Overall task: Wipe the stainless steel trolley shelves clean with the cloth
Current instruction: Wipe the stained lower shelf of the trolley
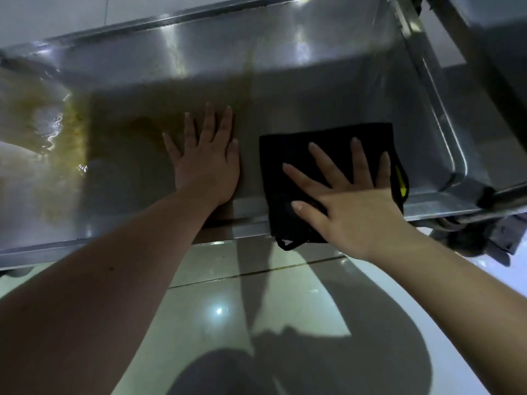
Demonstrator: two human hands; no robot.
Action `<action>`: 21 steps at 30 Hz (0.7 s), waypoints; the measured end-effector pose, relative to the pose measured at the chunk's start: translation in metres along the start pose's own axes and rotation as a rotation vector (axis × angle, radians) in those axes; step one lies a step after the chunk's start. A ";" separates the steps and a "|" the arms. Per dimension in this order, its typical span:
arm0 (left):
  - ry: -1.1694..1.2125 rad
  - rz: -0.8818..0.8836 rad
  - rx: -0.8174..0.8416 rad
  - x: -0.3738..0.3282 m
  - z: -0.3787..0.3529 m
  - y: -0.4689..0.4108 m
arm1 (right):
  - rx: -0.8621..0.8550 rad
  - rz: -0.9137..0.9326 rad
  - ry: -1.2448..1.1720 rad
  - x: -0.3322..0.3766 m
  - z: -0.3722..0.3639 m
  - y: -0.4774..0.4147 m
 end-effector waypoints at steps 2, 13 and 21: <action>-0.003 -0.001 -0.002 -0.001 -0.002 0.001 | 0.009 0.001 -0.020 -0.005 0.003 -0.011; 0.045 0.021 -0.018 0.003 0.001 -0.001 | -0.021 -0.052 0.027 0.030 0.037 -0.189; 0.029 0.010 -0.032 -0.002 0.000 0.000 | -0.067 -0.207 0.056 -0.115 0.056 -0.155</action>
Point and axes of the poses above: each hand's wrist, its own y-axis away from the middle knuckle, its own z-axis out of the back of the hand, x = y × z, the point moved 6 cm from there along -y, towards the middle knuckle, and after that the axes turned 1 degree about -y, right-handed, at the moved point
